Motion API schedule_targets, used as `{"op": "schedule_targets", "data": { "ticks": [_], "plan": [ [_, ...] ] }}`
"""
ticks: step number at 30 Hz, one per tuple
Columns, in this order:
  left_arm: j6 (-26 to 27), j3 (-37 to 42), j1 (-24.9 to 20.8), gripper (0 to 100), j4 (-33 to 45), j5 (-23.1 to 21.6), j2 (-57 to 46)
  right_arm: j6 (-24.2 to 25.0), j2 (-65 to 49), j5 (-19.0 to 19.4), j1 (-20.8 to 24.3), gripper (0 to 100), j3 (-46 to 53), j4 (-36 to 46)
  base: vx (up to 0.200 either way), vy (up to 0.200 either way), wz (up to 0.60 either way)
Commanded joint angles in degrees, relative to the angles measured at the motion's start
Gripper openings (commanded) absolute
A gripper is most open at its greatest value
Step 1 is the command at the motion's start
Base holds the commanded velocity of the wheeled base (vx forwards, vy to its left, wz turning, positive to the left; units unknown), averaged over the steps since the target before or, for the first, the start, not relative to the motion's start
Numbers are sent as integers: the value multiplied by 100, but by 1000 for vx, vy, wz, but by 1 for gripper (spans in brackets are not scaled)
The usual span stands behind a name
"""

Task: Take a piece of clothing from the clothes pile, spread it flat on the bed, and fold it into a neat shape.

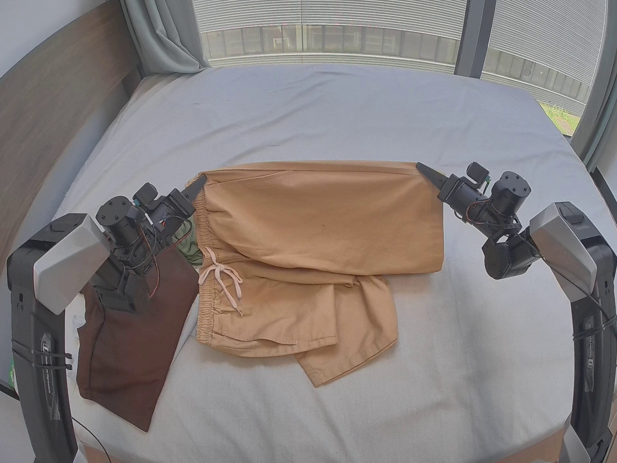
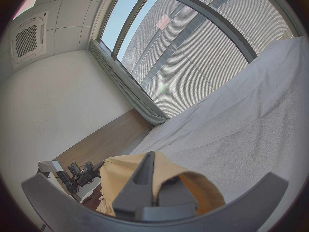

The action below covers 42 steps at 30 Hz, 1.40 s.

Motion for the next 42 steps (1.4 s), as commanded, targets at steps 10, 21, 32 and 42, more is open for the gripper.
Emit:
{"op": "schedule_targets", "data": {
  "ticks": [10,21,32,42],
  "plan": [
    [-29,-264,-1,0,1,29,304,-8,427,3,24,0,-889,460,0,0,0],
    [-424,-422,-1,100,19,38,392,-17,612,-147,60,100,-1505,847,0,0,0],
    [-697,-176,-10,100,265,47,392,-61,331,-252,51,100,-696,653,0,0,0],
    [-618,852,95,100,45,-6,-214,-184,-539,-252,191,100,1194,-111,0,0,0]
  ]
}}
